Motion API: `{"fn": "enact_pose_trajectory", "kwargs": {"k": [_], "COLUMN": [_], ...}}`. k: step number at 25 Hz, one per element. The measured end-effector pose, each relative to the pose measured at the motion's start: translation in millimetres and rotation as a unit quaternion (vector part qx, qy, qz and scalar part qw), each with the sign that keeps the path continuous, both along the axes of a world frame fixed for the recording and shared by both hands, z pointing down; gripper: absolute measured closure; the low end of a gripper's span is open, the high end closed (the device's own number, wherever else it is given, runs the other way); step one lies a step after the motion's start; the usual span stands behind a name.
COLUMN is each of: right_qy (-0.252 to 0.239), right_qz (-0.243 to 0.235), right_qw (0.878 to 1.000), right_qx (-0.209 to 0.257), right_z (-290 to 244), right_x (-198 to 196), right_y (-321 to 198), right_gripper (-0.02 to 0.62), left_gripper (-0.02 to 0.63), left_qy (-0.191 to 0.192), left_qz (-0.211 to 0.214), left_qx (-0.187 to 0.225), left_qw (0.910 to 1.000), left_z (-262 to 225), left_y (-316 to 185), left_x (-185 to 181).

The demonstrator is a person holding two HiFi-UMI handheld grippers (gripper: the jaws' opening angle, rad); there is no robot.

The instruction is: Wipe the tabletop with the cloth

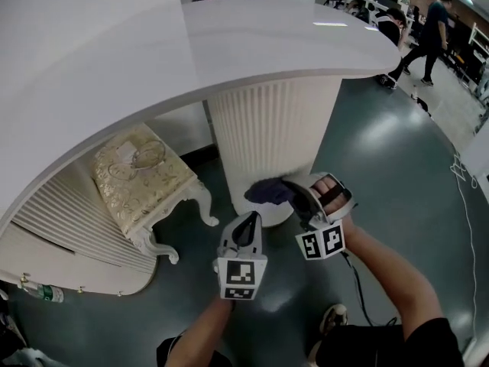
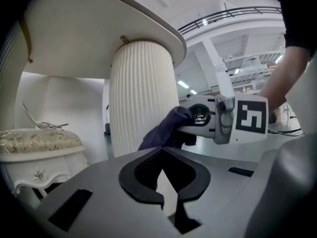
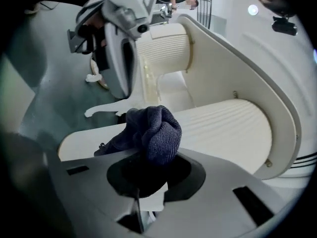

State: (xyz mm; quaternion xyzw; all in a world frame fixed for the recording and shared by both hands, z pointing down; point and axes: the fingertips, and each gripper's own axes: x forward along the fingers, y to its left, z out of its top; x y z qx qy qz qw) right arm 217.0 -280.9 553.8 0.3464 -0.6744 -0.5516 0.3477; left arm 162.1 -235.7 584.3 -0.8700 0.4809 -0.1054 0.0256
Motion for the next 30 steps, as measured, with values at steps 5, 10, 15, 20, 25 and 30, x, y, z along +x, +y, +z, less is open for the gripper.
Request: {"fn": "enact_pose_trajectory", "kwargs": {"k": [5, 10, 15, 20, 25, 30], "right_qy": [-0.066, -0.145, -0.238, -0.288, -0.343, -0.384], "right_qz": [0.001, 0.035, 0.109, 0.144, 0.171, 0.224], "right_qw": [0.995, 0.981, 0.949, 0.925, 0.901, 0.879], "right_qx": [0.072, 0.128, 0.178, 0.201, 0.204, 0.171], "right_z": [-93.3, -178.9, -248.1, -284.7, -264.5, -188.9], "right_x": [9.6, 36.1, 77.7, 101.0, 107.6, 117.3], "right_y": [3.2, 0.3, -9.8, -19.0, -28.7, -40.8], "right_gripper": [0.551, 0.550, 0.551, 0.551, 0.551, 0.551], "left_gripper": [0.598, 0.598, 0.598, 0.598, 0.598, 0.598], "left_qy": [-0.001, -0.005, 0.008, 0.026, 0.020, 0.025], "left_qz": [0.024, 0.048, 0.049, 0.036, 0.028, 0.017], "left_qx": [0.006, 0.008, 0.018, 0.014, 0.011, -0.009], "left_qw": [0.9997, 0.9988, 0.9986, 0.9989, 0.9993, 0.9995], "left_z": [-4.0, -4.7, -16.8, -25.2, -23.8, -16.1], "left_y": [4.8, 10.8, 11.8, 11.6, 11.0, 10.6], "left_x": [12.5, 25.8, 23.7, 14.0, 9.1, 5.8]}}
